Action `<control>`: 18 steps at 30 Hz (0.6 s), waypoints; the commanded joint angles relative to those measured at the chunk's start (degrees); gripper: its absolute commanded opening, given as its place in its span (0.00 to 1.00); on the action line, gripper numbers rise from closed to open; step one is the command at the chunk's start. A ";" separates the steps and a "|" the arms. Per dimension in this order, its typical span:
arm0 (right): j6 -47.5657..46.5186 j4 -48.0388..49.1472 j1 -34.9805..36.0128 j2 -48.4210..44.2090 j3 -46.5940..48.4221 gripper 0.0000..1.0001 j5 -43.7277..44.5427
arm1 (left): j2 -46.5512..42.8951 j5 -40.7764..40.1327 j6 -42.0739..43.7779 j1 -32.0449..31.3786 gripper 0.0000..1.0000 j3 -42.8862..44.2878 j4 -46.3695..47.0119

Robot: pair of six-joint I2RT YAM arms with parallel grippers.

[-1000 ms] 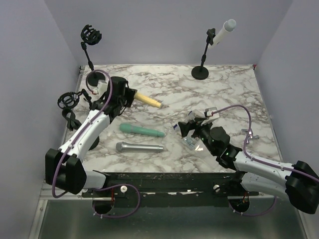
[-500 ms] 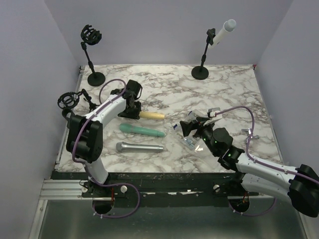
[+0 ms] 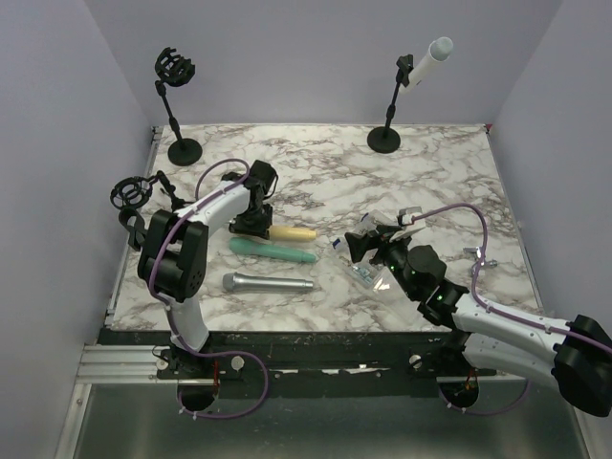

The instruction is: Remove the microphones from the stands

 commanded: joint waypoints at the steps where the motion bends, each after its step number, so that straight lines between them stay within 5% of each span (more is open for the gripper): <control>1: 0.23 0.53 -0.47 0.31 -0.55 0.99 1.89 | -0.65 -0.56 -1.13 -0.41 0.00 -2.54 -1.30; 12: 0.19 0.36 -0.50 0.15 -0.55 0.99 1.55 | -2.33 -2.07 -0.87 -1.26 0.01 -6.06 -1.25; 18: 0.24 0.27 -0.44 -0.35 -0.63 0.99 1.63 | -2.24 -1.21 -0.25 -1.27 0.29 -6.79 -0.05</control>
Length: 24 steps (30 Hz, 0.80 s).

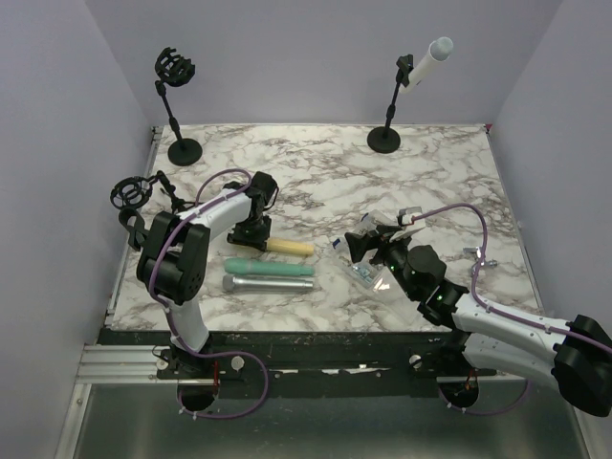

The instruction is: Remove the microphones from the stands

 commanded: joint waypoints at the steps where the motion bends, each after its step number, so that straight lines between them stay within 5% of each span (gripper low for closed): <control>1: 0.30 0.24 -0.43 -0.42 -0.63 0.99 1.62 | -1.30 0.02 -0.23 -0.26 0.34 -1.09 -0.37; 4: 0.30 0.17 -0.47 -0.48 -0.61 0.99 1.47 | -1.22 -0.34 0.21 -0.31 0.48 -0.46 -0.80; 10: 0.26 0.11 -0.42 -0.46 -0.55 0.99 1.55 | -1.64 -0.46 0.83 -0.26 0.60 0.18 -1.42; 24: 0.31 0.11 -0.48 0.17 -0.37 0.98 1.43 | -6.23 -0.98 3.28 -0.26 0.71 2.34 -3.41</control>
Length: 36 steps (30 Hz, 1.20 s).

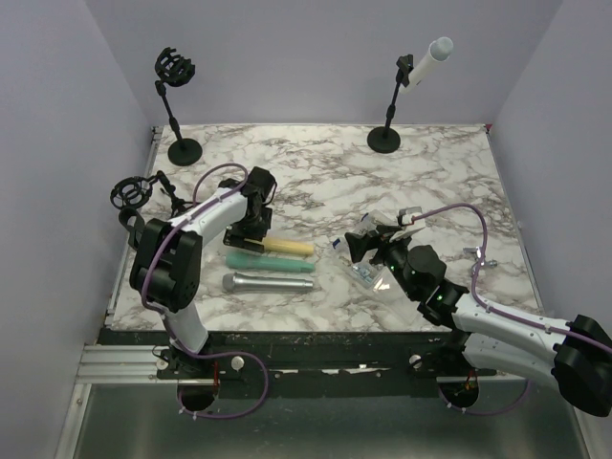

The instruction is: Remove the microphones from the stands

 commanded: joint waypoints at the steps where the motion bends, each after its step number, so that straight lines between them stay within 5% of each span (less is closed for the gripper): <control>1: 0.32 0.14 -0.48 0.18 -0.37 0.99 1.39 | -3.68 -0.94 1.27 -0.23 0.71 2.19 -2.60; 12: 0.32 0.14 -0.44 0.12 -0.41 0.99 1.37 | -14.24 -5.77 12.76 -0.22 0.75 4.07 -1.28; 20: 0.33 0.14 -0.42 0.17 -0.45 0.99 1.34 | -24.01 -9.90 40.80 2.03 0.76 1.62 23.16; 23: 0.36 0.22 -0.46 0.25 -0.46 0.99 1.30 | -25.86 1.78 49.42 8.96 0.76 0.25 36.44; 28: 0.36 0.31 -0.46 0.99 -0.29 0.99 1.36 | -25.67 30.38 49.17 25.52 0.76 -2.87 60.69; 31: 0.30 0.40 -0.46 1.26 -0.28 0.98 1.35 | -22.95 38.90 46.92 32.84 0.77 -1.65 70.48; 36: 0.14 0.40 -0.48 1.60 -0.19 0.99 1.81 | -16.26 40.85 44.31 40.05 0.76 3.09 80.65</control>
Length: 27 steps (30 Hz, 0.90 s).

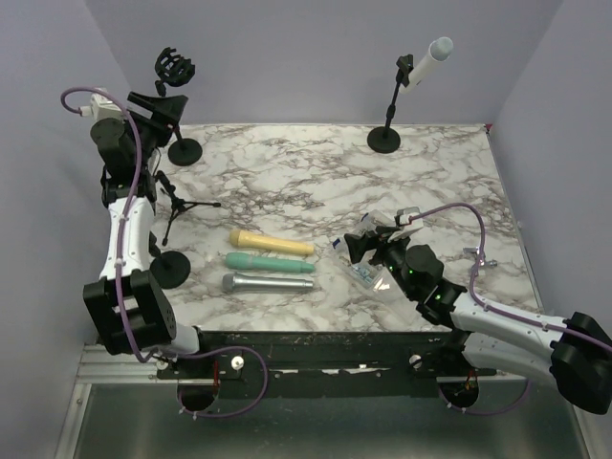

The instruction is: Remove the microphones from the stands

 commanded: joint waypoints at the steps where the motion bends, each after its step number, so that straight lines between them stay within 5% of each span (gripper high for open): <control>1: 0.15 0.40 -0.45 0.61 -0.24 0.99 1.80 | 6.33 8.92 -1.24 5.08 0.75 5.47 15.83; 12: 0.06 1.01 -0.46 2.42 -0.24 0.99 2.07 | 22.39 -2.59 -7.13 8.25 0.72 14.83 22.88; 27: -0.58 2.05 -0.47 5.96 0.18 0.98 2.59 | 35.28 -12.46 -7.72 8.00 0.73 32.05 -3.99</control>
